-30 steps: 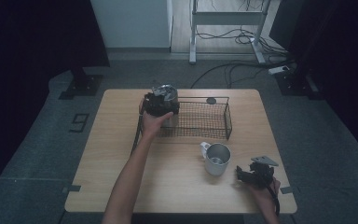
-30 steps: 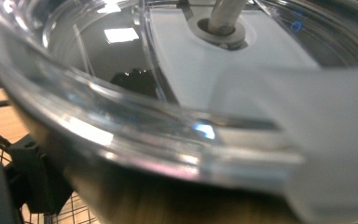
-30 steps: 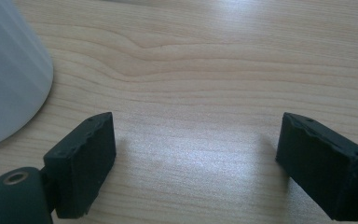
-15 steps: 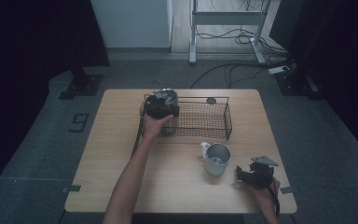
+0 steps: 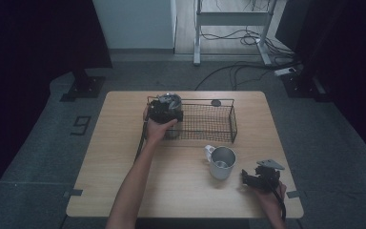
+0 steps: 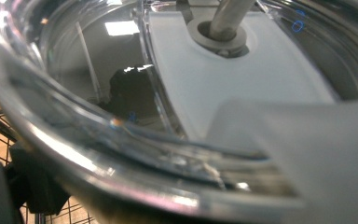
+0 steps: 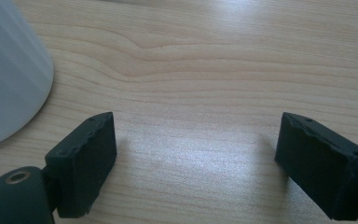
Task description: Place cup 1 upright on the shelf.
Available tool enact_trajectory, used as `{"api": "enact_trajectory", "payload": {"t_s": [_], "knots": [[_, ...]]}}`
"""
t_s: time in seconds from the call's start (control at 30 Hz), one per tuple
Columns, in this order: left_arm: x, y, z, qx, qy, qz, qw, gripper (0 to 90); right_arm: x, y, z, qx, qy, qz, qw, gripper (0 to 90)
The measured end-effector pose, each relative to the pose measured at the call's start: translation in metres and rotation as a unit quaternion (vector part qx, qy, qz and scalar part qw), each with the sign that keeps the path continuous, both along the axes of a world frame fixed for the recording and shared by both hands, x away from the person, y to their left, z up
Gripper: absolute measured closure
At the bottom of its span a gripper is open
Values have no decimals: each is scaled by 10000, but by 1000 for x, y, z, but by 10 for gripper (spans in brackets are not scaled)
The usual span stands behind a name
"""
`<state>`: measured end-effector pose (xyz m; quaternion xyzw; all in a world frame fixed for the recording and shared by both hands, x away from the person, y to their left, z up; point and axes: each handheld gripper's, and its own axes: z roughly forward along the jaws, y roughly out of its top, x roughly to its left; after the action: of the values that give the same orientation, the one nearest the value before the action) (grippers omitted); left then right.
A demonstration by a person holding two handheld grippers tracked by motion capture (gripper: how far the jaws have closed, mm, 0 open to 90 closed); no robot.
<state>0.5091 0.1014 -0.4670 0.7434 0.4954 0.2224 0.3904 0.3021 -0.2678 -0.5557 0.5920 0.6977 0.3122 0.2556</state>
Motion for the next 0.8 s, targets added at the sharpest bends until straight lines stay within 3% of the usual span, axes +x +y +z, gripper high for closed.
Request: {"api": "enact_trajectory", "payload": {"t_s": [0.8], "knots": [[-11, 7, -4, -23, -32, -142, 9999, 32, 0, 0, 0, -1, -6, 1, 10000, 124]]}}
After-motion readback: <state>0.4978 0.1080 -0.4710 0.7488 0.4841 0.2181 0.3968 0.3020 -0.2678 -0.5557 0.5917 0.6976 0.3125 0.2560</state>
